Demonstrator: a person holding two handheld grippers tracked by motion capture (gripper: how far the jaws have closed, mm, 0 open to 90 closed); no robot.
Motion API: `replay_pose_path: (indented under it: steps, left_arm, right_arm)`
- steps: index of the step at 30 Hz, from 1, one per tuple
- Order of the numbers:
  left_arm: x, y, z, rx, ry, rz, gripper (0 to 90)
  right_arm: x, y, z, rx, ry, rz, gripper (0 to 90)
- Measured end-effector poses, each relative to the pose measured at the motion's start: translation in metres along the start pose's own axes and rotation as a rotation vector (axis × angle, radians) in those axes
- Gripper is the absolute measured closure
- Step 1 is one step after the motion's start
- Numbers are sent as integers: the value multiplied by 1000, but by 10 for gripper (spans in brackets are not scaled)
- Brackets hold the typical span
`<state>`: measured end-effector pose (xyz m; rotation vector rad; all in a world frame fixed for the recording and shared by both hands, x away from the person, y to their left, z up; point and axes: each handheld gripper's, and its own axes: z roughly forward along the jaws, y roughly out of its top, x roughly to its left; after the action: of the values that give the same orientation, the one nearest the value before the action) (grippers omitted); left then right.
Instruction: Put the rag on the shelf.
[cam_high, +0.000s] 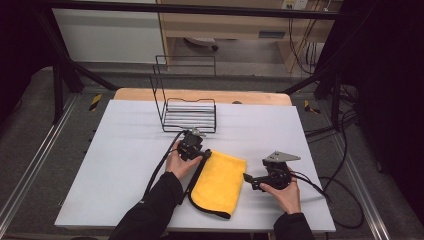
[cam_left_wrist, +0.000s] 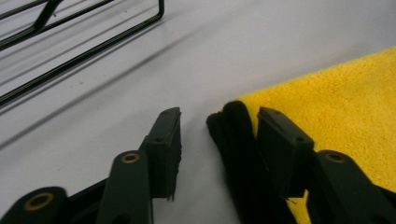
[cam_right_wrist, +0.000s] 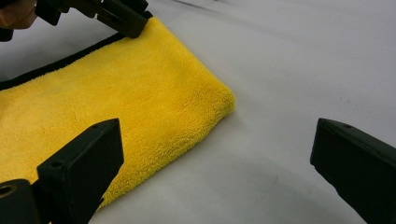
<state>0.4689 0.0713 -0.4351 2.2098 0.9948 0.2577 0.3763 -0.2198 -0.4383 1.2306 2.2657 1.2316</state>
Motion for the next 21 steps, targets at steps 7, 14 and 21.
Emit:
replay_pose_path:
  steps: [7,14,21]
  left_arm:
    - [-3,-1,6,5,-18,1,597]
    - [-1,-1,9,16,-50,-28,645]
    - [-1,-1,9,28,-67,-61,718]
  right_arm:
    - [0,0,0,2,3,2,34]
    - [-1,1,1,0,7,9,36]
    - [-1,2,2,-1,9,20,38]
